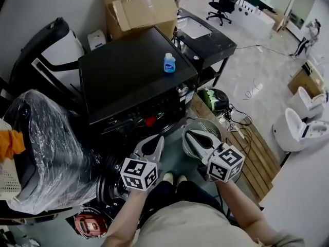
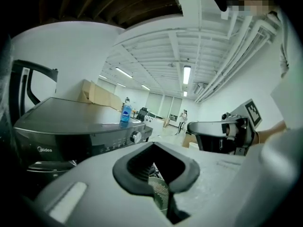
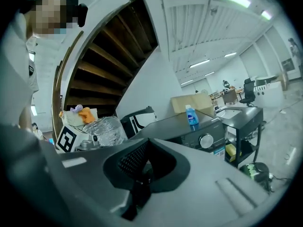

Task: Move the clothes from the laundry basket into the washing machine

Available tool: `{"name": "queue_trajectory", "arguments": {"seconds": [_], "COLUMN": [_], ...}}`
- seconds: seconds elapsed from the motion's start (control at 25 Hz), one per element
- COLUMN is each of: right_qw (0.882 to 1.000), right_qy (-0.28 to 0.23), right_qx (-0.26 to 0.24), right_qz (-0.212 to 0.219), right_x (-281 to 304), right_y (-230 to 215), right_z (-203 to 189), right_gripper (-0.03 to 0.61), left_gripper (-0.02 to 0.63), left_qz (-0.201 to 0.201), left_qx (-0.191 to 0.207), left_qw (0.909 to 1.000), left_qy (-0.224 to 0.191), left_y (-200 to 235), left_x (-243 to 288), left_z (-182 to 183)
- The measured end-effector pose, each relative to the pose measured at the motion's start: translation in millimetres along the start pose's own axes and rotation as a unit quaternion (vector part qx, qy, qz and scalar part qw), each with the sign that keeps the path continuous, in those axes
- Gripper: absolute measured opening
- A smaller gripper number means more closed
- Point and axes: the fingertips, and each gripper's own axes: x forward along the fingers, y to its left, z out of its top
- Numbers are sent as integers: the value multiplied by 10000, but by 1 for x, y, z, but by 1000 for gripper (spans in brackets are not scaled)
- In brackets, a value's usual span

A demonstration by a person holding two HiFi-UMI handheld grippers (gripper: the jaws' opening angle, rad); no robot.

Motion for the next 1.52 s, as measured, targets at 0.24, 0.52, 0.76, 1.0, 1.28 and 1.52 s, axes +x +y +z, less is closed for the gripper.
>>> {"name": "queue_trajectory", "arguments": {"seconds": [0.24,0.52,0.76,1.0,1.28,1.52], "right_qw": [9995,9982,9984,9988,9987,9981], "right_qy": [-13,175,127,212,313,402], "right_qx": [-105,-383,-89,21,-13,121], "right_qz": [-282,-426,-549,-451,-407,-446], "right_x": [-10,-17,-21,-21,-19,-19], "right_y": [5,-1,-4,1,7,9], "right_z": [-1,-9,-10,-19,-23,-33], "right_gripper": [28,26,26,26,26,26], "left_gripper": [3,3,3,3,3,3], "left_qz": [-275,-272,-242,-229,-270,-342], "left_qx": [46,199,174,97,123,103], "left_qw": [9992,9973,9972,9975,9972,9970], "left_qy": [301,658,684,668,687,690], "left_y": [-25,-33,-36,-34,-35,-39], "left_x": [8,15,15,12,11,11], "left_z": [-13,-30,-30,-32,-33,-35]}}
